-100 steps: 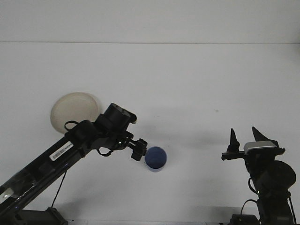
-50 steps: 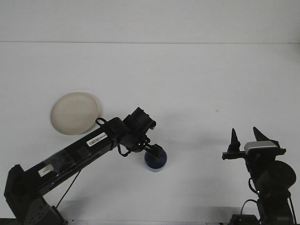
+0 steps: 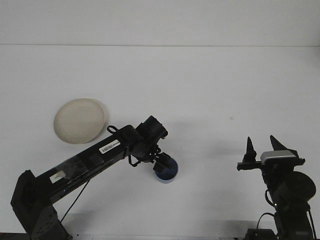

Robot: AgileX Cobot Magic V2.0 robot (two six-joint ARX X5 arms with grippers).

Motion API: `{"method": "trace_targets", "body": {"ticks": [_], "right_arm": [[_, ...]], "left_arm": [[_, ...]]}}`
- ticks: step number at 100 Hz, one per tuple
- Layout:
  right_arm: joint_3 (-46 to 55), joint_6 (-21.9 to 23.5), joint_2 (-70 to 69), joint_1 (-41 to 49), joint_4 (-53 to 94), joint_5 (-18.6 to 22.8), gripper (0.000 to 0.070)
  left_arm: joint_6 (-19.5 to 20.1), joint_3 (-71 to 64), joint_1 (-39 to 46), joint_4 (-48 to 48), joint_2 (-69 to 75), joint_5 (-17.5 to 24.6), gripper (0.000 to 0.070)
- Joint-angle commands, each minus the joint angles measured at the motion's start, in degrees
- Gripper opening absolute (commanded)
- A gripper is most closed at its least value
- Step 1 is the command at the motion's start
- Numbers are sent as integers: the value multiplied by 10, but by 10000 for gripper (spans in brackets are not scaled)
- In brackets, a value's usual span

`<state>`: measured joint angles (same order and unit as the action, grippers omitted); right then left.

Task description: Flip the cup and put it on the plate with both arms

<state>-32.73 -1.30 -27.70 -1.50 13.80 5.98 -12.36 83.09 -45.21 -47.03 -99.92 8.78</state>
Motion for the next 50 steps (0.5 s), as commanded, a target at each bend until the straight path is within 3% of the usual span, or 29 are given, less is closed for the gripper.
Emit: {"method": "trace_targets", "body": {"ticks": [1, 22, 50], "right_arm": [[-8, -4, 0, 0, -7, 0, 469], [-8, -4, 0, 0, -7, 0, 469], [-8, -4, 0, 0, -7, 0, 469]], "left_arm": [[14, 12, -6, -6, -14, -11, 225], [28, 12, -8, -9, -14, -14, 3], [31, 14, -14, -2, -14, -14, 4]]}}
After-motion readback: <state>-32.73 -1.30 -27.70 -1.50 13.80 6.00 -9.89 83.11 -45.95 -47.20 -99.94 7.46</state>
